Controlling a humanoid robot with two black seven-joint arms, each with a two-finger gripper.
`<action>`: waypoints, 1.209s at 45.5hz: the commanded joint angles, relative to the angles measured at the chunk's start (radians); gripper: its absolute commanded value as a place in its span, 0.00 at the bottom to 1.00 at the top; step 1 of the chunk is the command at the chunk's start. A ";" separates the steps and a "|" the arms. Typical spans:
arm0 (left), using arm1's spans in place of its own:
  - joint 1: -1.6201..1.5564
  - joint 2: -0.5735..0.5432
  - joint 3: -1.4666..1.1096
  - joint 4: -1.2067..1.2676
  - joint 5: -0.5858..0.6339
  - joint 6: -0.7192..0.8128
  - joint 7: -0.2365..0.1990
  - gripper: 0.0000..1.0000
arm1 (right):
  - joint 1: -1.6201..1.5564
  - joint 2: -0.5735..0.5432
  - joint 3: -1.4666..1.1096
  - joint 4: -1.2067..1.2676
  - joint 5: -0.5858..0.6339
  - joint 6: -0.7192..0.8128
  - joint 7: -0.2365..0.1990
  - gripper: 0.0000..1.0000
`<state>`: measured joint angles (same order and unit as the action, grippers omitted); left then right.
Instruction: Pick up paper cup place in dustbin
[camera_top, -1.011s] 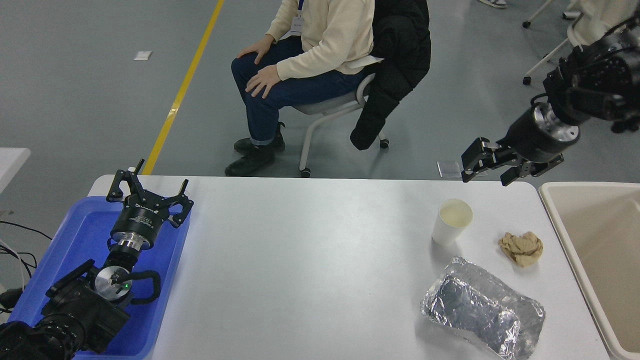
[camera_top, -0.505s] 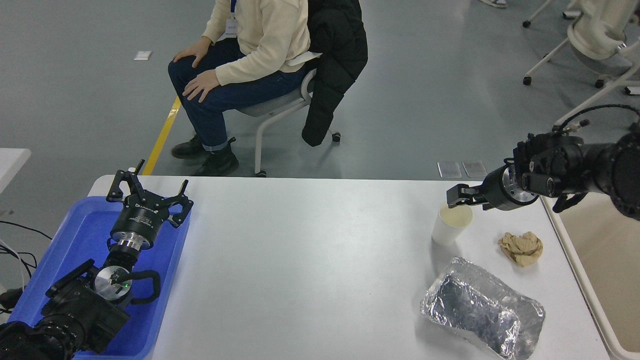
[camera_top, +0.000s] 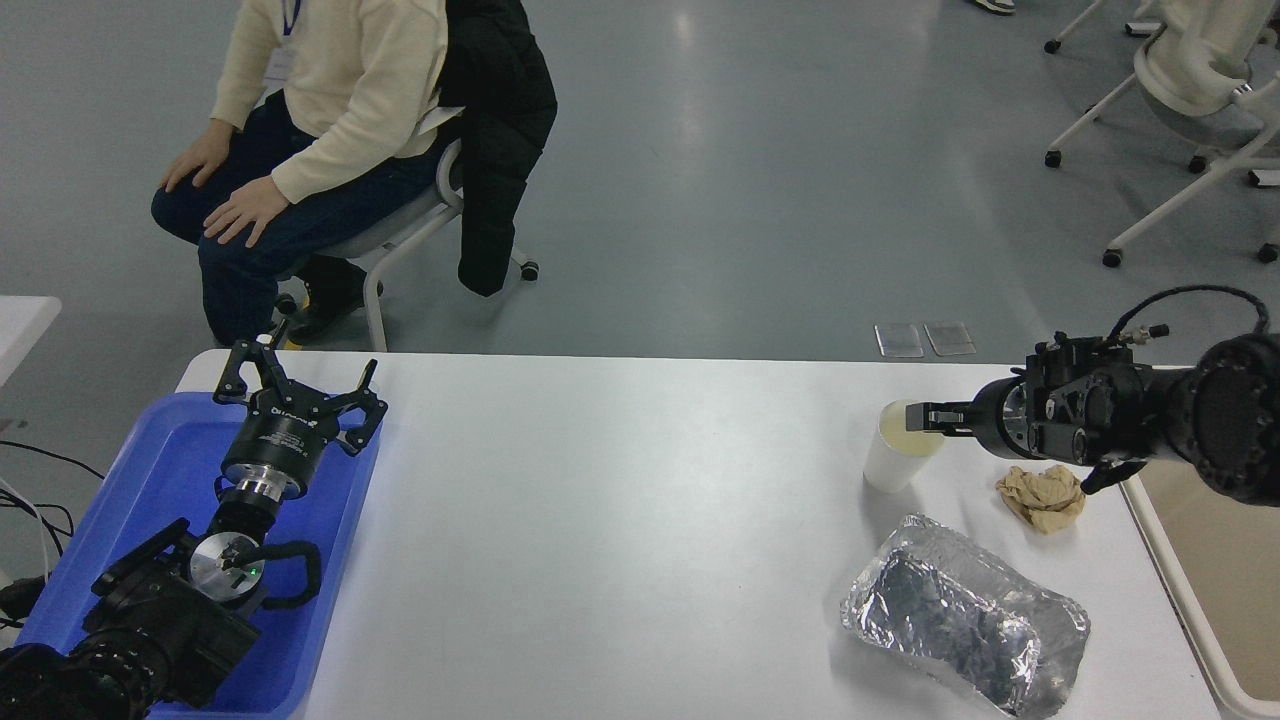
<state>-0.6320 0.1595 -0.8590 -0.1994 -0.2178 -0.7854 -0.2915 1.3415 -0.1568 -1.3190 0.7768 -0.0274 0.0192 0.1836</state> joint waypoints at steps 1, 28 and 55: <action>0.000 0.000 0.000 0.000 0.000 0.000 0.000 1.00 | -0.033 -0.001 0.063 -0.005 0.003 -0.021 -0.024 0.63; 0.000 0.000 0.000 0.000 0.000 0.000 0.000 1.00 | -0.022 -0.030 0.167 0.016 0.009 0.059 -0.024 0.00; 0.000 0.000 0.002 0.000 0.001 0.000 0.000 1.00 | 0.384 -0.133 0.026 0.283 -0.025 0.358 -0.016 0.00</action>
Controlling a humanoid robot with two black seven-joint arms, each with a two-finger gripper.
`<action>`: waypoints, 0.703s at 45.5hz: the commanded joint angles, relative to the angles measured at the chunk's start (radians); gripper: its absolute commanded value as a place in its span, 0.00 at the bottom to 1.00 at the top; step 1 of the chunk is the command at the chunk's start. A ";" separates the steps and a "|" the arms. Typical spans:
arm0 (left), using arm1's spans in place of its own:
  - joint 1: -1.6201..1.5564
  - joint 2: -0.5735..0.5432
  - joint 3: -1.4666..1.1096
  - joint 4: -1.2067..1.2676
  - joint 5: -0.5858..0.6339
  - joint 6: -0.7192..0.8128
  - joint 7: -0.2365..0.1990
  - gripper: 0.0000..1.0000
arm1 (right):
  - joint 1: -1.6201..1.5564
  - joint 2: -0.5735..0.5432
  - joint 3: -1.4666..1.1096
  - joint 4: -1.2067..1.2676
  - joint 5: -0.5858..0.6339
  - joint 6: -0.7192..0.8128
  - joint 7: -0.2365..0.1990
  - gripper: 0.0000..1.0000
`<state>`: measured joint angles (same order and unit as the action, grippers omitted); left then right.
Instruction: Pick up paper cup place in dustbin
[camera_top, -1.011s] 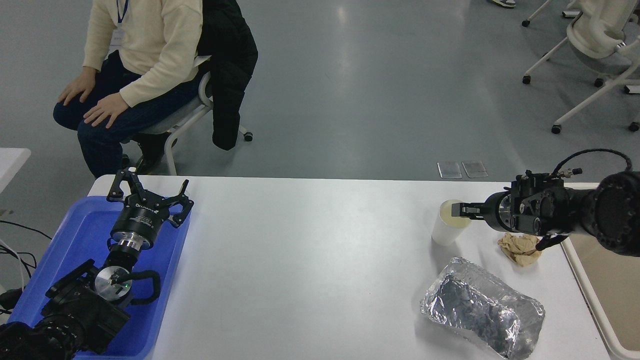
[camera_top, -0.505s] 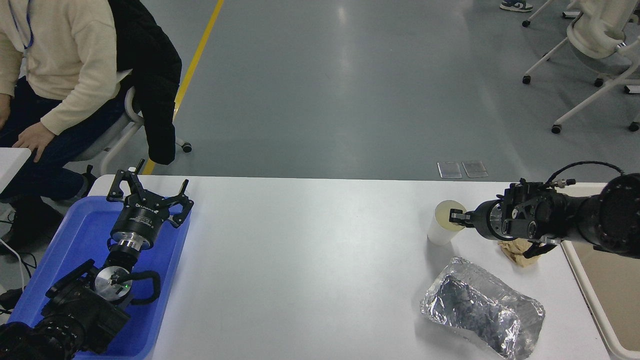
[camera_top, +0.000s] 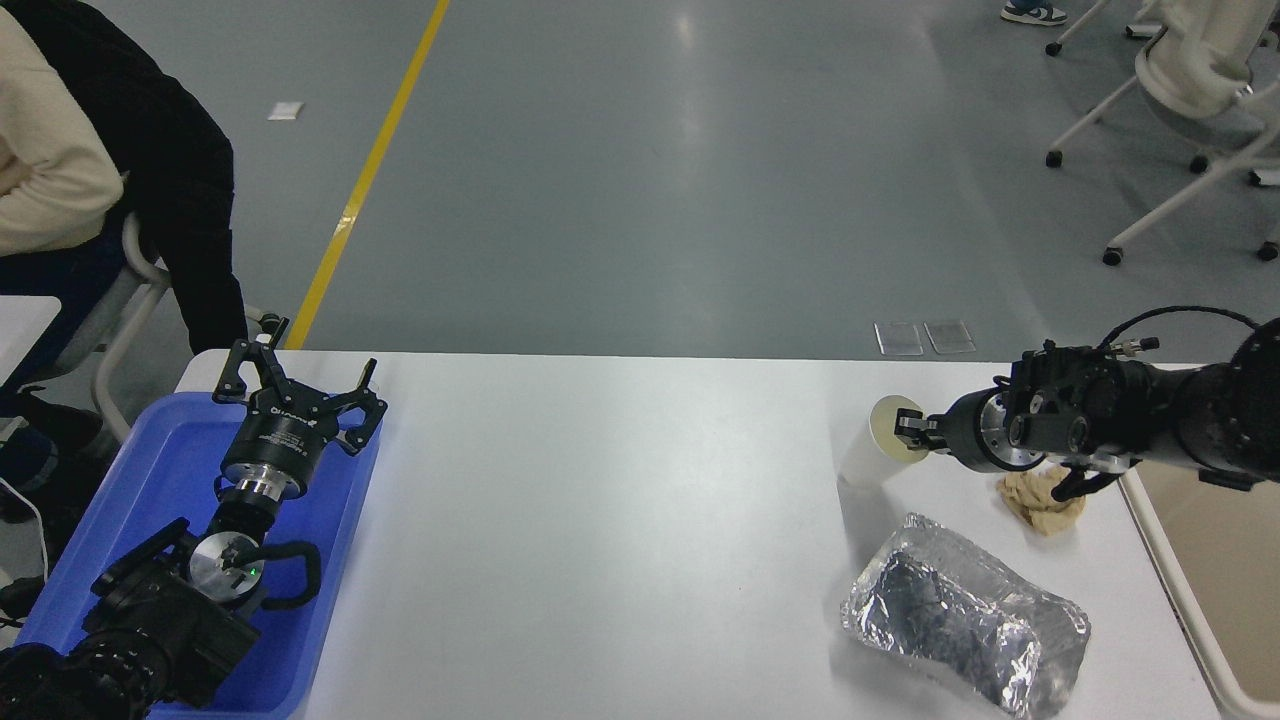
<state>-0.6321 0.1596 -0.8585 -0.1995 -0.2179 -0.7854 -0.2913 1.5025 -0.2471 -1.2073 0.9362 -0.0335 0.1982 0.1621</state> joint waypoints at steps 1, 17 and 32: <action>0.000 0.000 0.001 0.000 0.000 0.000 0.000 1.00 | 0.251 -0.050 -0.092 0.133 -0.023 0.200 0.007 0.00; 0.000 0.000 0.001 0.000 0.000 0.000 0.000 1.00 | 0.668 -0.130 -0.080 0.430 -0.310 0.369 0.010 0.00; 0.000 0.000 0.001 0.000 -0.001 0.000 -0.002 1.00 | 0.961 -0.161 -0.083 0.539 -0.329 0.514 0.008 0.00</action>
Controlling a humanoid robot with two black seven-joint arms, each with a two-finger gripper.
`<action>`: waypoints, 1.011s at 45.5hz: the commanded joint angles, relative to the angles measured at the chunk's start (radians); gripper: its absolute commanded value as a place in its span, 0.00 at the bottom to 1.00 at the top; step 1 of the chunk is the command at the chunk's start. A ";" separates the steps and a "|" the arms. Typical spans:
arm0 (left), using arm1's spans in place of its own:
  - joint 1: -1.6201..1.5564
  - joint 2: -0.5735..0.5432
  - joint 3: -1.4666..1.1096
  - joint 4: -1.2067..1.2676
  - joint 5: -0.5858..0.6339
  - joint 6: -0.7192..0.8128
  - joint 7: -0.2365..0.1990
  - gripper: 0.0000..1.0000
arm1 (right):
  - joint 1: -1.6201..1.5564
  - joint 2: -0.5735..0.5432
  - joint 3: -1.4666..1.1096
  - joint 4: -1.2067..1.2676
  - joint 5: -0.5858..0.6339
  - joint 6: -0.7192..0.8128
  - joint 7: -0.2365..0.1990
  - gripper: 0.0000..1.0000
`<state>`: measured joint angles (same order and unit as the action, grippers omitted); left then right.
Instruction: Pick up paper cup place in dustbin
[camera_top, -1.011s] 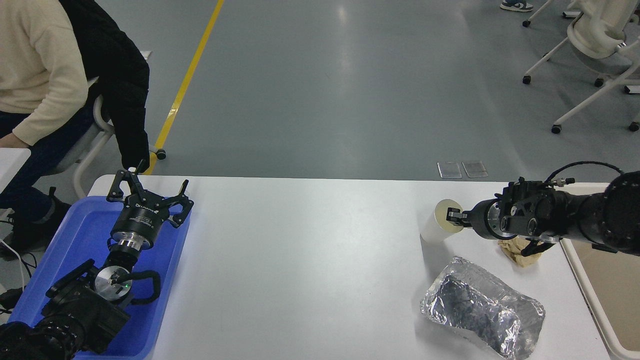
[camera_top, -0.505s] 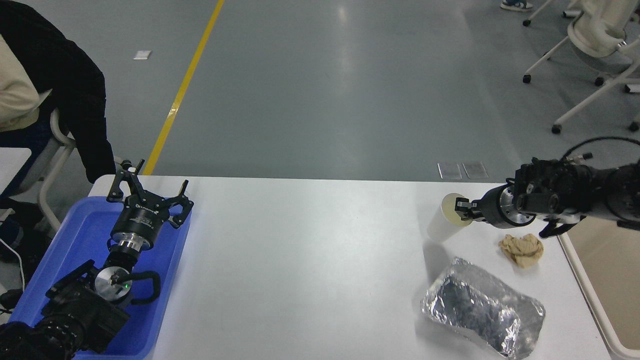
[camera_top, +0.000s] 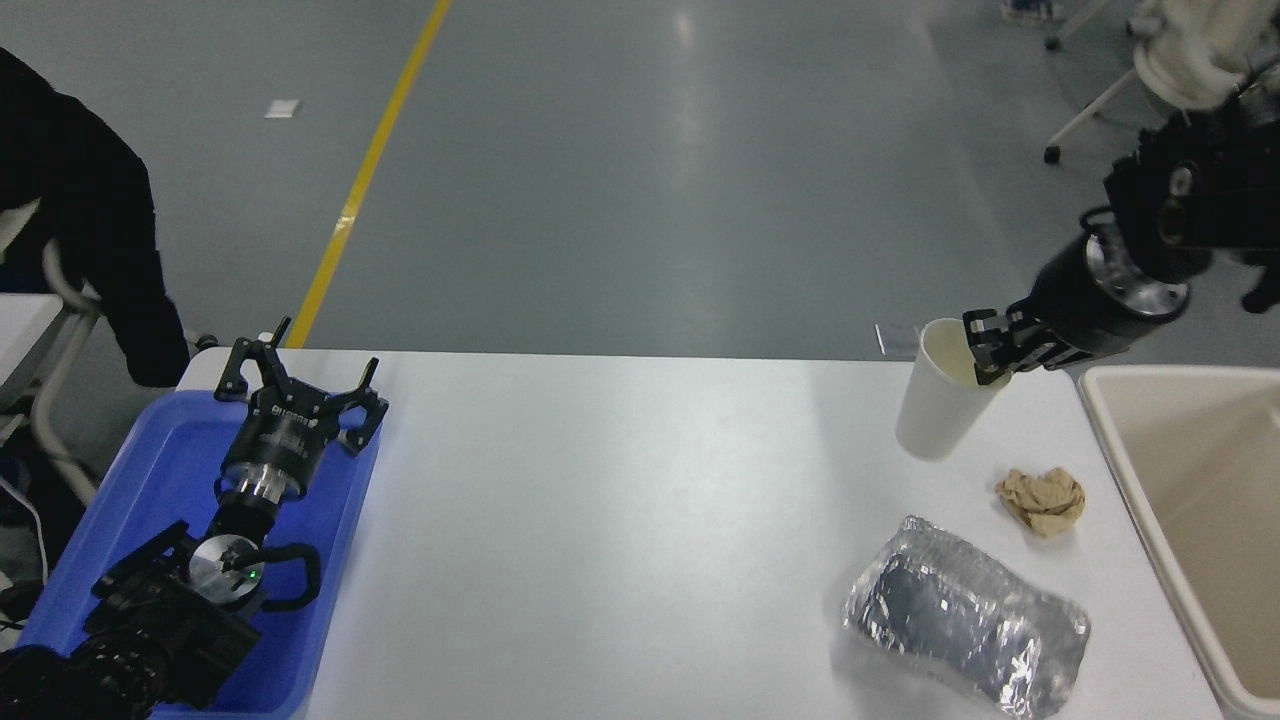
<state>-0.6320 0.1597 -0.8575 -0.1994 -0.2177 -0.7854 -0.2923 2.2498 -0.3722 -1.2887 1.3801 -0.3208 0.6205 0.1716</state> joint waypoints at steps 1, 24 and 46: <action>0.000 0.000 0.000 0.000 -0.002 0.000 -0.001 1.00 | 0.221 -0.040 -0.001 0.100 -0.043 0.094 -0.001 0.00; 0.000 0.000 -0.002 0.000 -0.002 0.000 -0.002 1.00 | 0.232 -0.071 -0.037 0.099 -0.043 0.093 -0.004 0.00; 0.001 0.000 -0.006 0.000 -0.003 0.000 -0.002 1.00 | 0.214 -0.362 -0.281 -0.073 -0.063 0.090 -0.004 0.00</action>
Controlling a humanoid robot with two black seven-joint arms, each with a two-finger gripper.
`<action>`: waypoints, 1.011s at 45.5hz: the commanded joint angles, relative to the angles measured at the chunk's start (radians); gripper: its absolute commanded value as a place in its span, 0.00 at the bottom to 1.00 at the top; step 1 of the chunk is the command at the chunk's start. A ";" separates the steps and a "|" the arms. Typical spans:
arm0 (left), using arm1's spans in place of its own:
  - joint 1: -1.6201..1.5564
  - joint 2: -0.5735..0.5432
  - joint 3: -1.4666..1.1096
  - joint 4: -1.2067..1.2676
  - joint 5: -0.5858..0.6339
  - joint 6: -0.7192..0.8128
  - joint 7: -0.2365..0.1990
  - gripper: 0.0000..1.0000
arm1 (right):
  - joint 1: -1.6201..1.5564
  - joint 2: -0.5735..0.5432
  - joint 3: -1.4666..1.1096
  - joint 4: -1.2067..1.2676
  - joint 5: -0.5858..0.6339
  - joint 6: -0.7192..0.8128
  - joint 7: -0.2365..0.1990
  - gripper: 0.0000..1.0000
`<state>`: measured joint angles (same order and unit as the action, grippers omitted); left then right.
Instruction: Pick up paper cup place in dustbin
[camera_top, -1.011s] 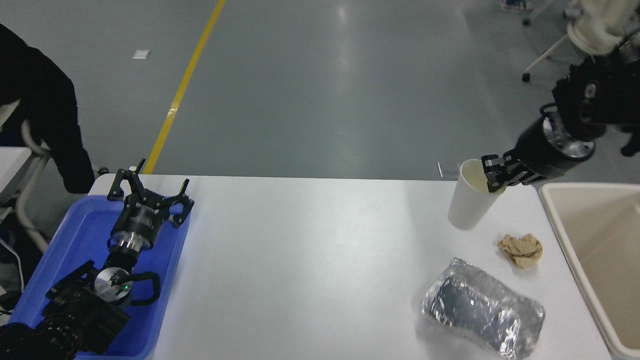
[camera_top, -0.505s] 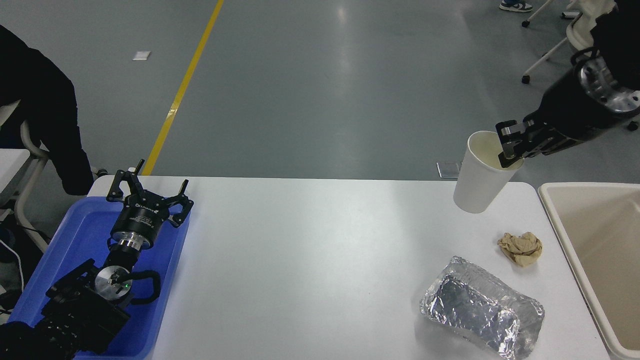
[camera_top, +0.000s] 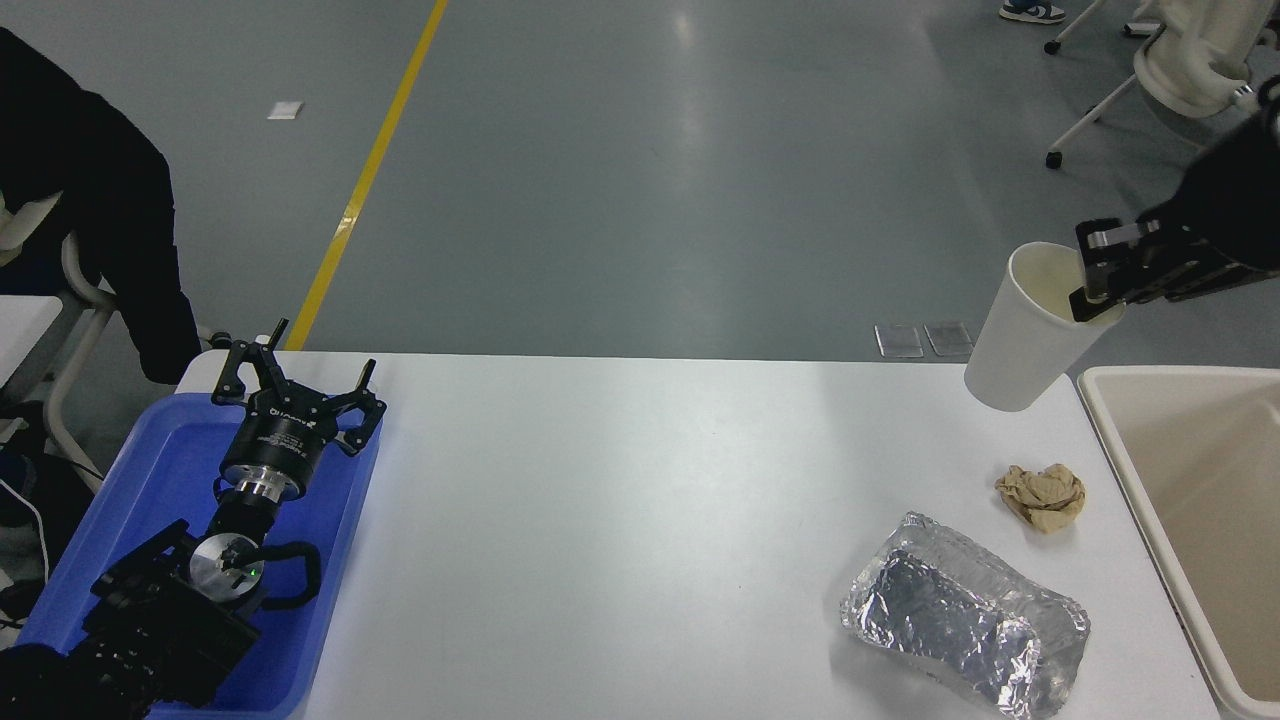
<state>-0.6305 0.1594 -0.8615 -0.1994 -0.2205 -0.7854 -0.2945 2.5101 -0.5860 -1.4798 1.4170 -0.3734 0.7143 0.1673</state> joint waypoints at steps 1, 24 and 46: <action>0.000 0.000 -0.002 0.000 0.000 0.000 0.000 1.00 | -0.065 -0.169 -0.089 -0.125 -0.010 -0.006 0.000 0.00; 0.000 0.000 -0.001 0.000 0.000 0.000 0.000 1.00 | -1.026 -0.316 0.462 -0.808 0.001 -0.148 0.004 0.00; 0.000 0.000 -0.001 0.000 0.001 0.000 0.001 1.00 | -1.703 -0.089 0.908 -1.382 0.005 -0.266 -0.005 0.00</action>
<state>-0.6315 0.1594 -0.8629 -0.1995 -0.2209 -0.7854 -0.2944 1.1120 -0.7991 -0.7498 0.3147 -0.3708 0.5214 0.1681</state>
